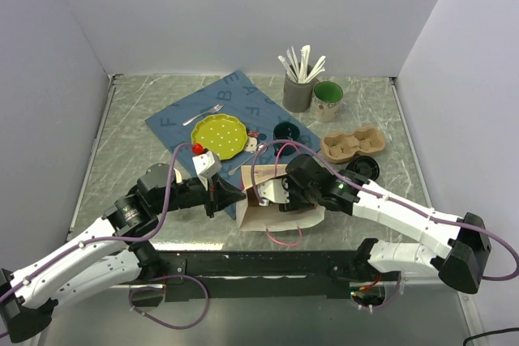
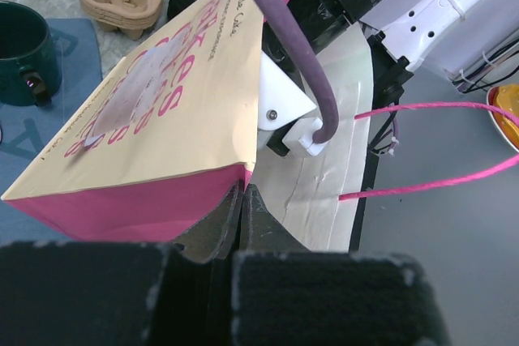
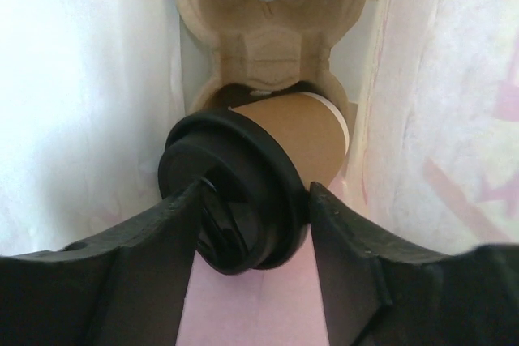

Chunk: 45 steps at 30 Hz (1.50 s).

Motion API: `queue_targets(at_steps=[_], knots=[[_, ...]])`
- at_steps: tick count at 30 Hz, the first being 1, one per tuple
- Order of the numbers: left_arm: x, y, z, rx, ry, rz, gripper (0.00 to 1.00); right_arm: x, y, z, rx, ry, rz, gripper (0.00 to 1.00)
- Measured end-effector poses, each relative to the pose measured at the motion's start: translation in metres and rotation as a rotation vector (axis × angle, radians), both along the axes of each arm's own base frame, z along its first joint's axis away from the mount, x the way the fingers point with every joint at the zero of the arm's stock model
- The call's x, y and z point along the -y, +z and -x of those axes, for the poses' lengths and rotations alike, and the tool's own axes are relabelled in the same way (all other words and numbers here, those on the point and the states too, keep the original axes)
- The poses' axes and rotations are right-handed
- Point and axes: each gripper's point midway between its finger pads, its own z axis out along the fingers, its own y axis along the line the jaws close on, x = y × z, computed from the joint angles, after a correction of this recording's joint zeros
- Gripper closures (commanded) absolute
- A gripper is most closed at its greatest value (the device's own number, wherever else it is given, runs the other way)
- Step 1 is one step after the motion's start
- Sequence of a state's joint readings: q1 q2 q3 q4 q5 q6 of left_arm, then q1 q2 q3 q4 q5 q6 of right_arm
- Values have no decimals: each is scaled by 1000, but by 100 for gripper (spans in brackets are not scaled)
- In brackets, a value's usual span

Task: Pack the takeout coffee

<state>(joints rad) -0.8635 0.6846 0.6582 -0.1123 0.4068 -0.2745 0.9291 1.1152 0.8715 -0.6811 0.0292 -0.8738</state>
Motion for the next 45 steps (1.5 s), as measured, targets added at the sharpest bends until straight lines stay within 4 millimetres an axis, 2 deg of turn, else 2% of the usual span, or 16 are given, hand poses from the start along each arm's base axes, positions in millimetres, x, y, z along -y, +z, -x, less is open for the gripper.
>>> queue_targets(at_steps=[5,16,22,25,36,45], knots=[[0,0,0,0,0,0,99,-1,1,-3,3,9,11,58],[0,0,0,-1,0,0,99,-1,5,0,-12,32,16,74],[1,-2,-1,-4,0,-4,99,-4,11,3,-24,50,1,89],[2,-2,-1,-5,-3,-4,99,-4,13,5,-30,57,-1,100],[5,-3,-2,-11,-7,-6,99,-1,17,13,-49,70,-15,100],[6,0,-10,-11,26,-14,99,-7,45,22,-84,72,-79,100]])
